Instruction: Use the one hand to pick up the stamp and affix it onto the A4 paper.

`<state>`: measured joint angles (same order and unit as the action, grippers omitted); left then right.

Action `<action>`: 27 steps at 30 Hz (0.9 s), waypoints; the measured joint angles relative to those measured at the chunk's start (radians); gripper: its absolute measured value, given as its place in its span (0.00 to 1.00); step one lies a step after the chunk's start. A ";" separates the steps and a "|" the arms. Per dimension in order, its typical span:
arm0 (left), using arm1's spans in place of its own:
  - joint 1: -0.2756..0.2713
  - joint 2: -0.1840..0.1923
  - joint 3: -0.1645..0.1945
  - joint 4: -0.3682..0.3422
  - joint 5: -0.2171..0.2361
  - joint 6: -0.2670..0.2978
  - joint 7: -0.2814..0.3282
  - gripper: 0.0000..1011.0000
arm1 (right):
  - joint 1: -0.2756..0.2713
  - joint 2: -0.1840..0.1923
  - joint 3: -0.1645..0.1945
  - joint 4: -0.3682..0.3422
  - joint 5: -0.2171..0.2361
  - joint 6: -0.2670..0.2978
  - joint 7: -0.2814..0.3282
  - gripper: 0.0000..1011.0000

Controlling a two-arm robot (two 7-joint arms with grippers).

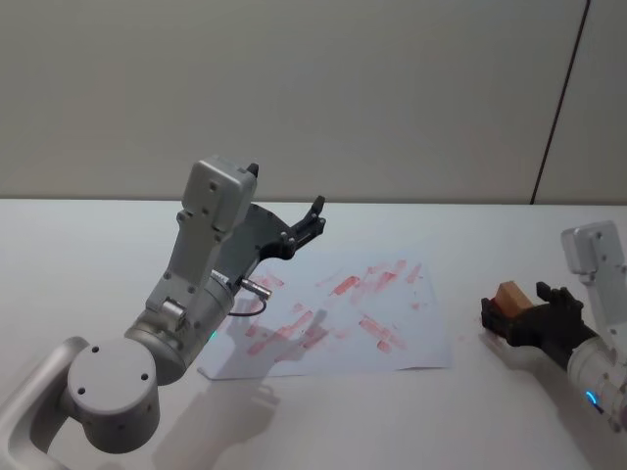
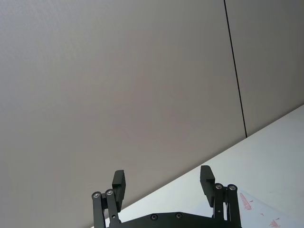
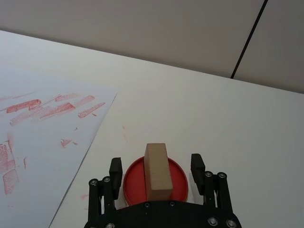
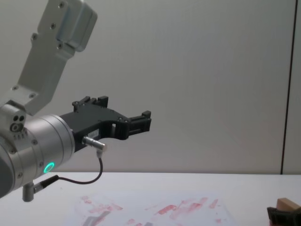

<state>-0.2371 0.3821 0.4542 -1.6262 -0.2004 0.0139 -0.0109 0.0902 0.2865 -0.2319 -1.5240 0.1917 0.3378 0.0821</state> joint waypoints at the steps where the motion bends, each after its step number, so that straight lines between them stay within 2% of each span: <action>1: 0.000 0.000 0.000 0.000 0.000 0.000 0.000 0.99 | 0.003 -0.002 -0.001 0.005 -0.003 0.001 0.002 0.88; 2: 0.000 0.000 0.000 0.000 0.000 0.000 0.000 0.99 | 0.005 -0.002 -0.001 0.007 -0.004 0.002 0.003 0.88; 8: 0.000 0.000 0.000 0.000 0.000 0.000 0.000 0.99 | 0.012 -0.006 -0.003 0.019 -0.009 0.004 0.009 0.71; 9: 0.000 0.000 0.000 0.000 0.000 0.000 0.000 0.99 | 0.014 -0.007 -0.004 0.022 -0.011 0.004 0.010 0.65; 11: 0.000 0.000 0.000 0.000 0.000 0.000 0.000 0.99 | 0.016 -0.009 -0.004 0.025 -0.012 0.005 0.011 0.61; 20: 0.000 0.000 0.000 0.000 0.000 0.000 0.000 0.99 | 0.021 -0.011 -0.005 0.033 -0.016 0.006 0.015 0.31; 21: 0.000 0.000 0.000 0.000 0.000 0.000 0.000 0.99 | 0.022 -0.012 -0.006 0.034 -0.016 0.006 0.016 0.31; 22: 0.000 0.000 0.000 0.000 0.000 0.000 0.000 0.99 | 0.022 -0.012 -0.006 0.034 -0.016 0.006 0.016 0.25; 27: 0.000 0.000 0.000 0.000 0.000 0.000 0.000 0.99 | 0.023 -0.012 -0.006 0.035 -0.018 0.006 0.018 0.22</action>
<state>-0.2371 0.3821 0.4542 -1.6262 -0.2004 0.0139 -0.0109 0.1129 0.2744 -0.2375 -1.4891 0.1737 0.3433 0.1004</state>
